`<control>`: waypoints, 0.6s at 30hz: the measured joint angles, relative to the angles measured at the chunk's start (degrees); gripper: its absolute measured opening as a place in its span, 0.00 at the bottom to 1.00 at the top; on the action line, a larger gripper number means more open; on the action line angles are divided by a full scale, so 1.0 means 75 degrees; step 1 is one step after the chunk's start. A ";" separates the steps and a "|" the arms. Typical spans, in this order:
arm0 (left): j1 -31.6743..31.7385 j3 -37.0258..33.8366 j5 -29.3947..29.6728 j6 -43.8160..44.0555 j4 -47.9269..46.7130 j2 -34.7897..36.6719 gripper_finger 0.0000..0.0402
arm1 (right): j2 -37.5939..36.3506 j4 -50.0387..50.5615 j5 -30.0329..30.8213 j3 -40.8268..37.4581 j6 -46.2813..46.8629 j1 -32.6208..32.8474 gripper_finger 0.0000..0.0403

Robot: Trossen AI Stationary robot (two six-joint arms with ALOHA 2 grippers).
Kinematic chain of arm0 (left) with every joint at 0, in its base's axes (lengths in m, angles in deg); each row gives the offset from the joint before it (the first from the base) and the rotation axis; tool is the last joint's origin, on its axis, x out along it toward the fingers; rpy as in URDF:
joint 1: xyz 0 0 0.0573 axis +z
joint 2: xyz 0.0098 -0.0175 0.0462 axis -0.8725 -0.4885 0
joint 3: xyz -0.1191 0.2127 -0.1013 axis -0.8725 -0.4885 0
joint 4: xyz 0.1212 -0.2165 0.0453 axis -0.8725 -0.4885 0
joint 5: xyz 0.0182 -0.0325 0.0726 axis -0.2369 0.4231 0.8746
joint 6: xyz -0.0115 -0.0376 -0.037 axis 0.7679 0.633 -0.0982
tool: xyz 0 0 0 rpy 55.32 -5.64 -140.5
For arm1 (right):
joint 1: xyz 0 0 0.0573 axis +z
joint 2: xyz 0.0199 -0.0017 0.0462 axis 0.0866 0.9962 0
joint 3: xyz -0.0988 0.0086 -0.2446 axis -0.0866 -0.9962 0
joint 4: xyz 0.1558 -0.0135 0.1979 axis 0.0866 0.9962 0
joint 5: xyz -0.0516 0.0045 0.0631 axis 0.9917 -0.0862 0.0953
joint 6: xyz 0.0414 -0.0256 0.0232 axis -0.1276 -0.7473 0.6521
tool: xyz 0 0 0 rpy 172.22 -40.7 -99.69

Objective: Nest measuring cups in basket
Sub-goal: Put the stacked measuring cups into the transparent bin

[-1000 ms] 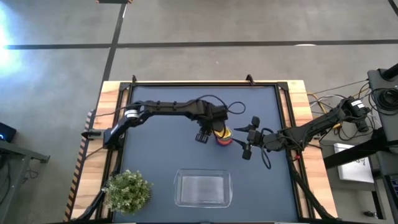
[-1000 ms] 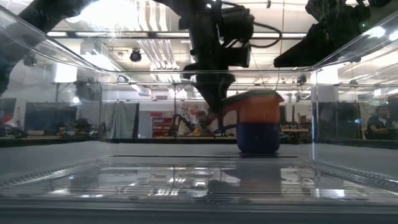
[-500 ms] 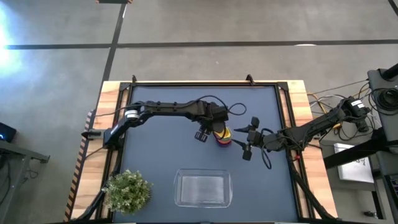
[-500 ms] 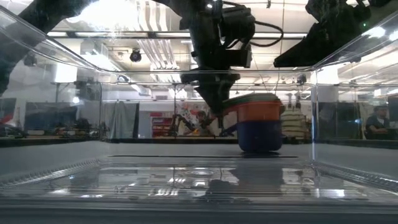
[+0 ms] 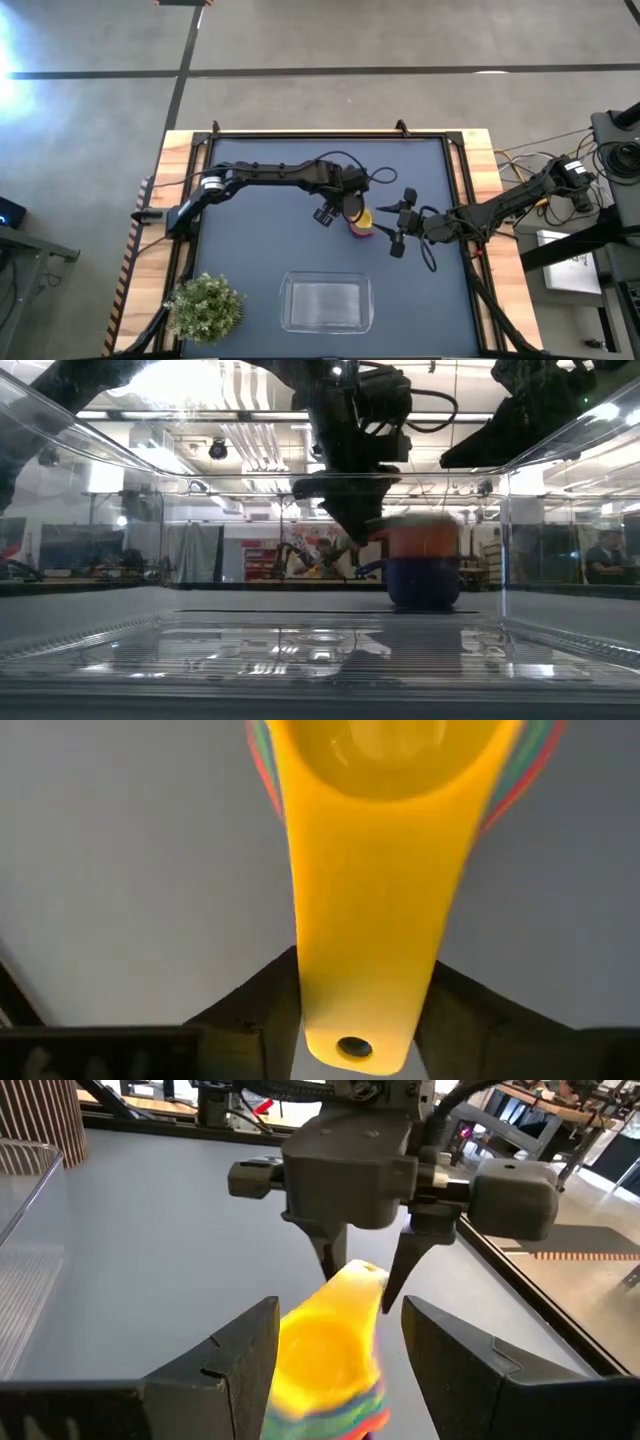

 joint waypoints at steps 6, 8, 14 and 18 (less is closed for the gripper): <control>0.0003 0.0000 -0.0316 -0.0223 0.0129 0.0000 0.53 | 0.0000 -0.0001 0.0000 0.0003 -0.0015 0.0000 0.50; 0.0003 0.0000 -0.0319 -0.0290 0.0203 0.0000 0.57 | 0.0000 -0.0001 0.0000 0.0003 -0.0015 -0.0001 0.50; 0.0015 -0.0009 -0.0875 -0.1080 0.0265 -0.0049 0.63 | 0.0000 0.0000 0.0000 0.0003 -0.0006 0.0000 0.50; 0.0012 -0.0053 -0.1091 -0.1432 0.0346 -0.0085 0.63 | 0.0000 0.0003 -0.0009 0.0003 -0.0009 0.0000 0.50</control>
